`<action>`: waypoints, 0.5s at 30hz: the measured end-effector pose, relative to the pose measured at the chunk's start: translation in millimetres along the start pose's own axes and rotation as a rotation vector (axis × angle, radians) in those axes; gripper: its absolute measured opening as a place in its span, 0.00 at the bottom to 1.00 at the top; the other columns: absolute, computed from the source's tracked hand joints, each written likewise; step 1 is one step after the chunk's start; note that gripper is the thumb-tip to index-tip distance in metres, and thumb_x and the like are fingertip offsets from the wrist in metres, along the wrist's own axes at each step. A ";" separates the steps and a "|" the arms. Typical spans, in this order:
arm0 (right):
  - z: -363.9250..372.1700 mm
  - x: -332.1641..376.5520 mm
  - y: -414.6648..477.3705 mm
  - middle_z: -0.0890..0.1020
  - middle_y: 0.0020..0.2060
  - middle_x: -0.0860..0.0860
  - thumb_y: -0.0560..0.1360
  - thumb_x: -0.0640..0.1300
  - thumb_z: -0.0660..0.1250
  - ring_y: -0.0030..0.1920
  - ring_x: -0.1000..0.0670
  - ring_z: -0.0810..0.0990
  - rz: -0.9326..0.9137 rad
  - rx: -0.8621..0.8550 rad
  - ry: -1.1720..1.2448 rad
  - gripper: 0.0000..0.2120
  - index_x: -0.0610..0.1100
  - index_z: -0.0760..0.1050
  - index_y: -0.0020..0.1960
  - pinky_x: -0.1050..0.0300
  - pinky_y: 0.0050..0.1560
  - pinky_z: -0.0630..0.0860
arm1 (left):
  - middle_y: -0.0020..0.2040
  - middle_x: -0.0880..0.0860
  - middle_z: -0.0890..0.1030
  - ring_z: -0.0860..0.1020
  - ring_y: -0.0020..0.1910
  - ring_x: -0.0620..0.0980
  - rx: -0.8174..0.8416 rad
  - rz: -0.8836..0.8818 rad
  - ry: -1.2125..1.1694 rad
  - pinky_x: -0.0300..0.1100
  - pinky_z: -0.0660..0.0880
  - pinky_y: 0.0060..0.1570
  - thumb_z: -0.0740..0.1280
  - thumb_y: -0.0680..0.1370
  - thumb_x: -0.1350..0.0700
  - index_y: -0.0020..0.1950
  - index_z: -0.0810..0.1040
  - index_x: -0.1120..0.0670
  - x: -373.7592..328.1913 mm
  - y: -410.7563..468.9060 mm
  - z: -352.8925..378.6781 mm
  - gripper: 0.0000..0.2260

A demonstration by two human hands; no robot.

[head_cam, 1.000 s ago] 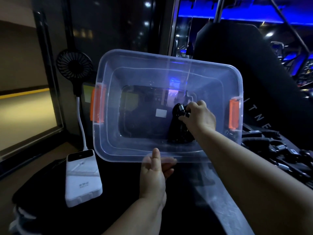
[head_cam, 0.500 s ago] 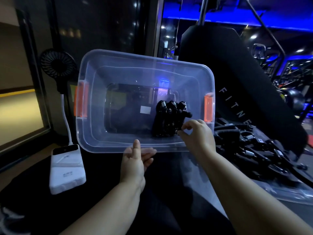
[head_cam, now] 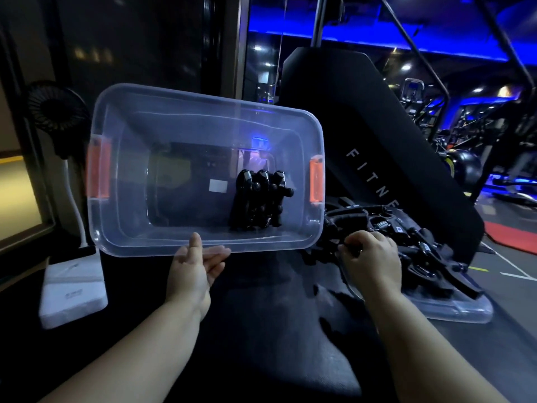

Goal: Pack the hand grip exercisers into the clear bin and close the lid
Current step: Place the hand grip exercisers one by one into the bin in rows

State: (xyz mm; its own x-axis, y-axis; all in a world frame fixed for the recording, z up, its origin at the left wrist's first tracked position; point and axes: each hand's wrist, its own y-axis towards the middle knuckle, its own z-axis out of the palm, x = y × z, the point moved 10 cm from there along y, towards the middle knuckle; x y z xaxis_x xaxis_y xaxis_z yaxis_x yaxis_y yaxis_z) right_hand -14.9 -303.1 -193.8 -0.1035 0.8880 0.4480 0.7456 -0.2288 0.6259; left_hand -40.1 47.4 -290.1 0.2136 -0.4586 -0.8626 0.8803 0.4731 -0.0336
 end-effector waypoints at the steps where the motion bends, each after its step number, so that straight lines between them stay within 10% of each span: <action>1: -2.0 -6.1 -1.7 0.79 0.47 0.50 0.69 0.51 0.73 0.54 0.44 0.72 0.008 -0.017 -0.054 0.07 0.52 0.80 0.45 0.51 0.51 0.67 | 0.37 0.53 0.85 0.85 0.39 0.48 -0.002 -0.001 0.005 0.39 0.76 0.37 0.58 0.81 0.43 0.50 0.73 0.55 0.4 0.1 0.2 0.16; 15: 6.8 -54.4 -1.0 0.72 0.64 0.51 0.69 0.56 0.71 0.70 0.49 0.59 0.209 0.041 -0.157 0.23 0.54 0.72 0.62 0.41 0.68 0.52 | 0.36 0.52 0.85 0.85 0.39 0.48 -0.009 0.006 0.002 0.39 0.76 0.37 0.58 0.81 0.43 0.54 0.73 0.56 1.9 1.5 -0.2 0.17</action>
State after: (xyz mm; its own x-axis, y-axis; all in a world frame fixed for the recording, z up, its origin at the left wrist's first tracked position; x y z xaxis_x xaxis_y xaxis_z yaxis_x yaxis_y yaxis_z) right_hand -5.6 -348.4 -223.1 0.1564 0.8749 0.4584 0.7666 -0.4001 0.5022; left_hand -38.4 47.4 -291.9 0.2183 -0.4538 -0.8639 0.8752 0.4827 -0.0325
